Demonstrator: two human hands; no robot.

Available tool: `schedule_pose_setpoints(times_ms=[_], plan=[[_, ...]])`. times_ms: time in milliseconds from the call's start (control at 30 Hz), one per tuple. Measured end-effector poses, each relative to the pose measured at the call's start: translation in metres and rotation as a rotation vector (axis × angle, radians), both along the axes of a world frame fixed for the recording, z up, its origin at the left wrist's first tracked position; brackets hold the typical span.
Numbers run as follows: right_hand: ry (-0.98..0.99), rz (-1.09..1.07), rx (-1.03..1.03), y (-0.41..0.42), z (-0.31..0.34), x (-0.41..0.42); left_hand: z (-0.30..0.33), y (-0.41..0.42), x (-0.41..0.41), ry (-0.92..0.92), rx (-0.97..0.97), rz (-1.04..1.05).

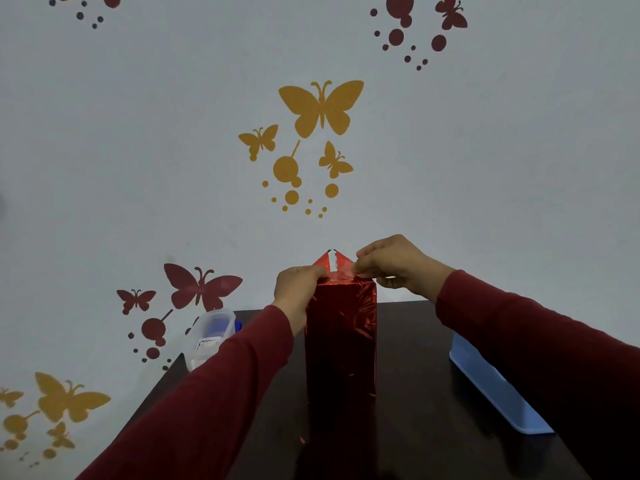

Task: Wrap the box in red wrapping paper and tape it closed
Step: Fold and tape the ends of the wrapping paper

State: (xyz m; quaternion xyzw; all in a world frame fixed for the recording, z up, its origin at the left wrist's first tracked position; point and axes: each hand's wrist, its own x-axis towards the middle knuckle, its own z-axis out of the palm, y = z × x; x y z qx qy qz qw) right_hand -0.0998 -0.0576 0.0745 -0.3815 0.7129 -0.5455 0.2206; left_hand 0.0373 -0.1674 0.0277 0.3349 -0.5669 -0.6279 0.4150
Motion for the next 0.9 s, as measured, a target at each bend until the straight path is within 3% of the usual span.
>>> schedule_pose_setpoints(times_ms=[367, 500, 600, 733, 900], plan=[[0.311, -0.113, 0.158, -0.008, 0.009, 0.012, -0.009, -0.009, -0.004, 0.014, -0.040, -0.008], [0.326, -0.150, 0.163, -0.017, 0.006, 0.010, -0.013, -0.012, -0.004, 0.024, -0.069, -0.018], [0.163, -0.124, 0.106, -0.017, -0.004, 0.002, -0.015, -0.014, -0.003, 0.041, -0.066, -0.028], [-0.397, -0.006, -0.008, -0.010, -0.030, 0.007, -0.016, -0.016, -0.002, 0.045, -0.079, -0.044], [-0.306, -0.085, -0.054, -0.020, -0.039, 0.008, -0.018, -0.019, -0.002, 0.056, -0.060, -0.070]])
